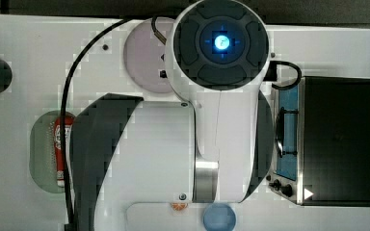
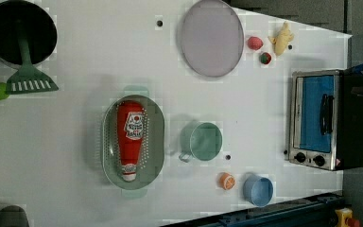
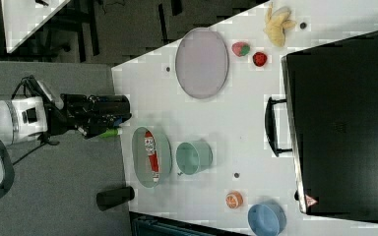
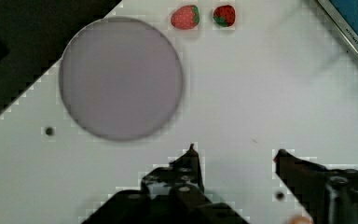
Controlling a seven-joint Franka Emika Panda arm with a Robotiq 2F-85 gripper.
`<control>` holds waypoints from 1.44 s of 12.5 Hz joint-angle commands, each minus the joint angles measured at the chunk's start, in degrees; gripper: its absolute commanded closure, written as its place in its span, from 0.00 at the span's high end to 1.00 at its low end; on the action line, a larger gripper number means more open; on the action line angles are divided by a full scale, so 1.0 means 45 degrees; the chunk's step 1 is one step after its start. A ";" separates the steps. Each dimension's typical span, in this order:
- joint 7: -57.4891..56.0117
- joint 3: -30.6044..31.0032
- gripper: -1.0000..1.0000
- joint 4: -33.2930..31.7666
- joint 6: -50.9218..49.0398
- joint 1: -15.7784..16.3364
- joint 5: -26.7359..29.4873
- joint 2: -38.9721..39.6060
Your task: Pick ketchup from strainer and place it on the table
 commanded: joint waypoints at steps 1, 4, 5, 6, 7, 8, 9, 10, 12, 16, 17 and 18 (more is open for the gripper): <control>0.0211 0.0588 0.79 -0.2243 -0.1928 -0.1265 0.0069 -0.2944; 0.0211 0.1521 1.00 -0.2242 -0.1545 -0.0936 0.0077 -0.2551; 0.0212 0.2017 1.00 -0.2242 -0.1308 -0.0819 0.0077 -0.2349; 0.0211 0.2557 1.00 -0.2243 -0.1122 -0.0724 0.0077 -0.2138; 0.0211 0.3149 1.00 -0.2241 -0.0954 -0.0657 0.0077 -0.1904; 0.0212 0.3772 1.00 -0.2238 -0.0676 -0.0605 0.0076 -0.1654; 0.0217 0.4410 1.00 -0.2239 -0.0363 -0.0579 0.0074 -0.1391; 0.0237 0.5046 1.00 -0.2239 0.0073 -0.0566 0.0072 -0.1118; 0.0277 0.6210 1.00 -0.2245 0.1018 -0.0549 0.0063 -0.0487; 0.0282 0.8213 1.00 -0.2328 0.2530 -0.0436 0.0045 0.1208; 0.0315 0.8589 1.00 -0.2444 0.2994 -0.0409 0.0027 0.1657; 0.0397 0.8869 1.00 -0.2618 0.3607 -0.0386 0.0007 0.2075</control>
